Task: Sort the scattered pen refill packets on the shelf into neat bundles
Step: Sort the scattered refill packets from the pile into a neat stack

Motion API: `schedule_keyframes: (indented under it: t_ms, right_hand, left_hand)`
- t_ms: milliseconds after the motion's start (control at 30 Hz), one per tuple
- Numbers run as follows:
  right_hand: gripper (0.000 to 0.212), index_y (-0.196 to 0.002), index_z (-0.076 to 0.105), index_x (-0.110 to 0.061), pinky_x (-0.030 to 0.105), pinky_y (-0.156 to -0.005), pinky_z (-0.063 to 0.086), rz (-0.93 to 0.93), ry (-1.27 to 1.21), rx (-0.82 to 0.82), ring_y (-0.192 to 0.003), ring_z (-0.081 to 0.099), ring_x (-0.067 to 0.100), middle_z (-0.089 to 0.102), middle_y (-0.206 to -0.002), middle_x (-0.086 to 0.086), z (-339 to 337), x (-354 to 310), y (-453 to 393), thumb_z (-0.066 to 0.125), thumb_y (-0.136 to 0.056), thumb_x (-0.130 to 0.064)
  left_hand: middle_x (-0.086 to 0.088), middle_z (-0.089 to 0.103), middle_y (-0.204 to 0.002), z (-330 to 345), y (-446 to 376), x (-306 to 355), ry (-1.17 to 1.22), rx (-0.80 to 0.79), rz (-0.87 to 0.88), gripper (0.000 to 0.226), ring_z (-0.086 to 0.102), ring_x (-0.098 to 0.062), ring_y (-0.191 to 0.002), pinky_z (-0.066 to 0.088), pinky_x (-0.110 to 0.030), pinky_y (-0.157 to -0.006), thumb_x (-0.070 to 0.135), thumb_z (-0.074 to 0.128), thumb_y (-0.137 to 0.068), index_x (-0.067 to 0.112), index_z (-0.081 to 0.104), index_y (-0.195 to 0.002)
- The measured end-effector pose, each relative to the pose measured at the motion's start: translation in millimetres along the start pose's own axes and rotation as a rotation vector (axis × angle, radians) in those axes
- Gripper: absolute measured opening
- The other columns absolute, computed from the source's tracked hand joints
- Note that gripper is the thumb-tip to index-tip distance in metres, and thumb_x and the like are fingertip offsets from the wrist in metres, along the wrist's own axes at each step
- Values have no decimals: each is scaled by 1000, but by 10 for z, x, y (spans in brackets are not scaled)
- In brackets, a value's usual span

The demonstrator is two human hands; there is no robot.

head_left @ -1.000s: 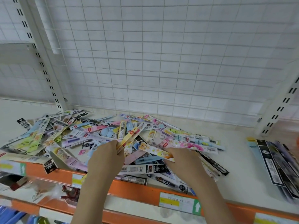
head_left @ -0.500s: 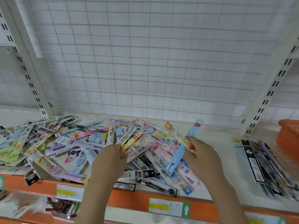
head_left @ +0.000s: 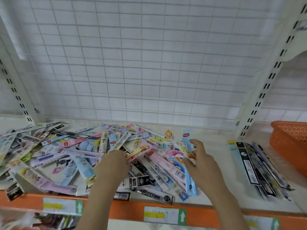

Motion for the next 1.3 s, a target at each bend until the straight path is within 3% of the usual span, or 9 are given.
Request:
schedule_keyframes:
  t_ms: [100,200,333,567,733,933,1100,1200,1300]
  right_hand:
    - [46,-131,35,-28,30,-64,47,20,-43,-6,-82,62,19,59,-92,-8,36,13,-24,56,-91,-34]
    - [12,-86,46,-31,21,-53,35,8,-46,11,-66,54,11,50,-69,-15,56,31,-53,56,-91,-33]
    - [37,-63,33,-28,26,-52,33,-2,-38,18,-53,42,9,43,-56,-6,82,17,-80,54,-93,-31]
    - [5,-94,50,-23,24,-52,39,-19,-18,-1,-61,49,5,51,-71,-14,121,-31,-126,48,-96,-27]
    - [15,-110,44,-12,24,-47,32,-1,-28,-35,-58,46,10,49,-73,-6,166,-64,-166,41,-99,-21]
    - [16,-107,40,-14,27,-47,32,-16,-36,-64,-51,41,12,45,-64,-5,259,-127,-207,43,-98,-26]
    - [37,-117,42,-25,23,-50,34,-29,166,-154,-64,46,10,43,-68,-13,395,-172,-188,49,-90,-50]
    - [33,-108,47,-25,28,-61,45,-32,236,-179,-75,54,13,49,-80,-12,461,-156,-179,51,-87,-50]
    - [41,-122,49,-27,24,-64,42,-24,252,-174,-95,58,12,57,-107,-10,473,-137,-195,50,-87,-49]
  left_hand:
    - [-1,45,-66,-78,12,6,34,84,-2,37,57,-28,-74,38,-26,-60,18,44,-90,20,31,-55]
    - [-2,46,-63,-185,40,-15,113,181,-20,35,51,-26,-64,37,-25,-56,17,44,-90,21,33,-57]
    - [0,43,-54,-348,69,-11,236,333,40,26,46,-27,-58,32,-25,-51,12,47,-88,19,42,-64]
    - [-2,43,-49,-474,129,6,406,440,132,36,41,-19,-47,28,-25,-44,33,57,-89,17,44,-59]
    - [3,52,-61,-434,107,-82,458,399,109,15,49,-15,-55,33,-20,-48,15,64,-85,15,49,-85]
    - [11,51,-68,-410,142,-128,514,396,81,30,53,-13,-61,37,-25,-51,7,53,-85,15,42,-113]
    - [5,56,-63,-392,151,-143,508,334,85,16,51,-7,-56,33,-21,-48,34,47,-93,20,46,-102]
    - [0,49,-53,-374,148,-155,480,312,98,28,47,-18,-50,33,-26,-48,35,41,-96,17,45,-75]
    - [-12,58,-61,-342,130,-180,463,298,75,32,54,-33,-58,38,-31,-52,30,40,-97,9,49,-75]
Point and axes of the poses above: each hand's wrist, its own y-axis away from the middle knuckle, its own z-axis out of the palm, x = y × z, the point moved 4 cm from there along -y, towards the middle knuckle
